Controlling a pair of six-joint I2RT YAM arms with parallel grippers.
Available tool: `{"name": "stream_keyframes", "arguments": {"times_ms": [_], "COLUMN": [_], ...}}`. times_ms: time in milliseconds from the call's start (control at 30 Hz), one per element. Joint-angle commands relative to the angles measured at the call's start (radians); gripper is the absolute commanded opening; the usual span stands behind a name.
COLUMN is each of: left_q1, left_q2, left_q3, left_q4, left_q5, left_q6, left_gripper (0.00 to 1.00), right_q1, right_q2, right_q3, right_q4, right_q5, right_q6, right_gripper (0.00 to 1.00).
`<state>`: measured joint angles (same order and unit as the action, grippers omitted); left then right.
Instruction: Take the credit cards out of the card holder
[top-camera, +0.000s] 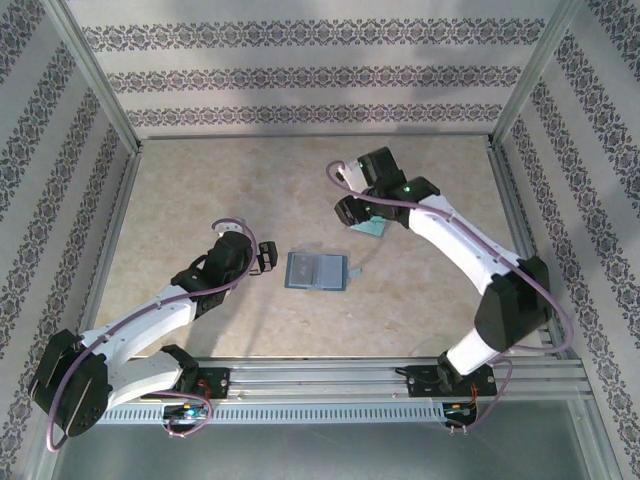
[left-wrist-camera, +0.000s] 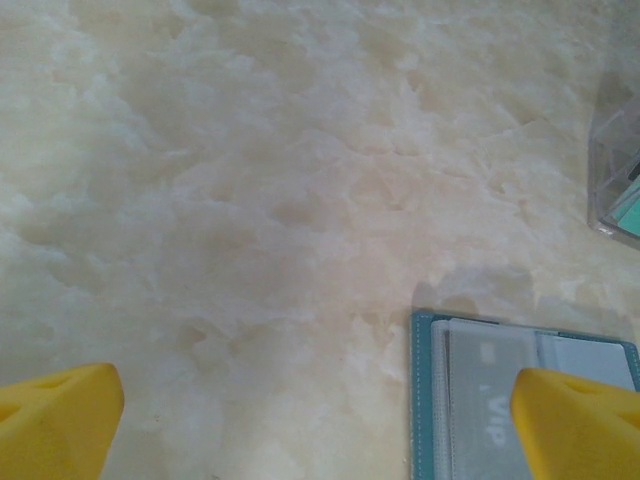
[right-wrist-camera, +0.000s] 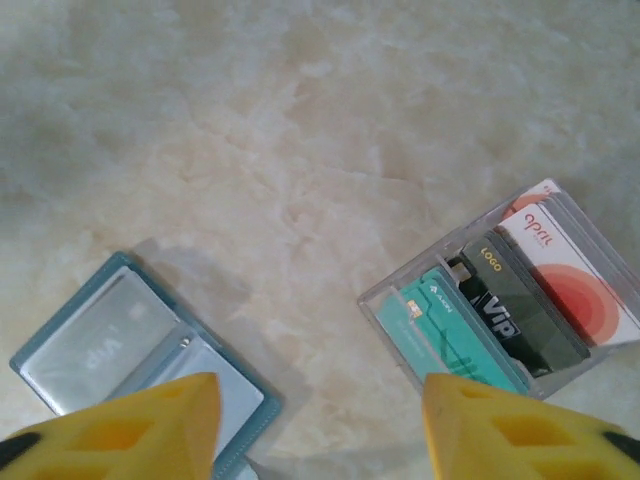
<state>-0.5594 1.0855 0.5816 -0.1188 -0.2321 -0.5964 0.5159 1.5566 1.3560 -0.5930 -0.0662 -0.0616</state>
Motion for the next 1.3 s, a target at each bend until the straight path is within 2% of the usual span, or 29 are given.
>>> {"name": "stream_keyframes", "arguments": {"times_ms": [0, 33, 267, 467, 600, 733, 833, 967, 1067, 1267], "left_q1": [0.014, 0.016, 0.015, 0.014, 0.014, 0.015, 0.014, 0.014, 0.014, 0.016], "left_q2": [-0.016, -0.019, -0.058, -0.106, -0.138, -0.162, -0.184, -0.219, -0.243, -0.292], "left_q3": [0.017, 0.015, -0.014, -0.041, -0.058, -0.075, -0.089, -0.11, -0.121, -0.136], "left_q4": [0.028, 0.029, 0.032, 0.022, 0.021, 0.018, 0.016, 0.011, -0.004, -0.035], "left_q5": [0.02, 0.023, 0.046, 0.055, 0.059, 0.053, 0.047, 0.037, 0.023, -0.019], "left_q6": [-0.028, -0.028, -0.029, -0.04, -0.053, -0.064, -0.072, -0.083, -0.086, -0.079], "left_gripper": [0.99, 0.99, 0.99, 0.99, 0.99, 0.99, 0.99, 0.99, 0.99, 0.99], "right_q1": [0.042, 0.056, 0.095, 0.092, 0.09, 0.089, 0.092, 0.15, 0.189, 0.291], "right_q2": [-0.087, -0.111, -0.333, -0.556, -0.625, -0.603, -0.534, -0.458, -0.385, -0.223], "right_q3": [-0.08, -0.106, -0.309, -0.457, -0.496, -0.517, -0.518, -0.528, -0.505, -0.437], "right_q4": [0.053, 0.06, 0.132, 0.211, 0.218, 0.229, 0.23, 0.298, 0.288, 0.256], "right_q5": [0.085, 0.098, 0.136, 0.087, -0.014, -0.171, -0.196, -0.124, -0.007, 0.112], "right_q6": [0.137, 0.167, 0.279, 0.321, 0.313, 0.378, 0.458, 0.464, 0.487, 0.525], "right_gripper": [0.96, 0.98, 0.98, 0.98, 0.98, 0.98, 0.98, 0.98, 0.98, 0.98]}}
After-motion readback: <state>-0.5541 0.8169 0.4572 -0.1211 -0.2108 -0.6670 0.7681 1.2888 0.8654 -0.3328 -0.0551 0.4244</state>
